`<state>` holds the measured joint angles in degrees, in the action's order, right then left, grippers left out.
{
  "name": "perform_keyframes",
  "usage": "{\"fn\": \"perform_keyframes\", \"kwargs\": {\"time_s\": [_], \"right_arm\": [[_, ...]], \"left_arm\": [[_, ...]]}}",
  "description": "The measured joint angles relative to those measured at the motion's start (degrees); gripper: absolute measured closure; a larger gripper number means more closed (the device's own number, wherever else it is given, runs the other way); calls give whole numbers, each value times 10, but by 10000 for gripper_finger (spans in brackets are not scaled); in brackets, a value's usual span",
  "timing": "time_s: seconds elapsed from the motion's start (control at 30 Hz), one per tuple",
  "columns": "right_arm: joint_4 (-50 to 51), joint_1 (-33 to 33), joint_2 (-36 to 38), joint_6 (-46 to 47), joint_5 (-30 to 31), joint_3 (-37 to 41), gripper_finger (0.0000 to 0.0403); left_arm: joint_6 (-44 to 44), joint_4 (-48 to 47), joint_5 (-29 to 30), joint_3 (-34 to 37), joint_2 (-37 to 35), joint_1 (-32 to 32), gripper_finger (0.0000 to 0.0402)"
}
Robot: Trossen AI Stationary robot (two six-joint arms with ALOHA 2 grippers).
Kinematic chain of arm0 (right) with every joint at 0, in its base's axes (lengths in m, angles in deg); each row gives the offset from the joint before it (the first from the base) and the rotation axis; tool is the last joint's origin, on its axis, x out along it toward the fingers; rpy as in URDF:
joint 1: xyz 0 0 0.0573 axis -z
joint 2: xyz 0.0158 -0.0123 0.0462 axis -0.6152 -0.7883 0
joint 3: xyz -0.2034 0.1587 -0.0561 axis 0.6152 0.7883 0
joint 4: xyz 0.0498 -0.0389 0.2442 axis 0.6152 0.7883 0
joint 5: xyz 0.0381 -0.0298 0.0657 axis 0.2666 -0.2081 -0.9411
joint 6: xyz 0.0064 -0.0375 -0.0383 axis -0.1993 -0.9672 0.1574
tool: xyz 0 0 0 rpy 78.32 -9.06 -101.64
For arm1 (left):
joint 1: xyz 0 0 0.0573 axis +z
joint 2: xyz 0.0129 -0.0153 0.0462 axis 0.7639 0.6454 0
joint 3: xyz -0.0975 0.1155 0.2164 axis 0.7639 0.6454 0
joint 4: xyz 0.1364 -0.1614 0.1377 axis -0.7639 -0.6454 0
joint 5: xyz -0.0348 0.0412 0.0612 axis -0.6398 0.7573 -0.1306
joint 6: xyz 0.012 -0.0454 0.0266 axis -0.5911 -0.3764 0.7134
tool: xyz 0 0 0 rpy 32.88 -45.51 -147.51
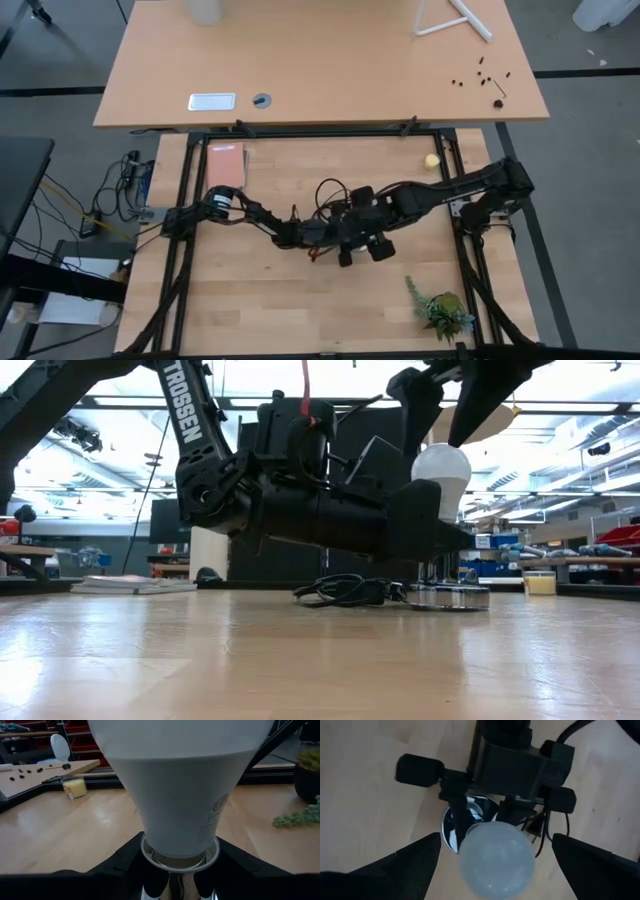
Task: Screw lightbulb
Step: Insert the lightbulb into the silver lamp
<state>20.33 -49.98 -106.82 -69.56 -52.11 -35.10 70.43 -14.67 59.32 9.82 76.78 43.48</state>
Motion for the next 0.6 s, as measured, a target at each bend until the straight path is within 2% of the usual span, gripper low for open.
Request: {"fn": "perform_keyframes", "kwargs": {"time_s": [0.17,0.6], "right_arm": [[3,20,-5,-3,-39,-1,11],[16,24,-34,-34,-40,0,29]], "left_arm": [[-2,-1,0,0,0,-1,222],[-13,11,-1,0,0,-1,222]]}}
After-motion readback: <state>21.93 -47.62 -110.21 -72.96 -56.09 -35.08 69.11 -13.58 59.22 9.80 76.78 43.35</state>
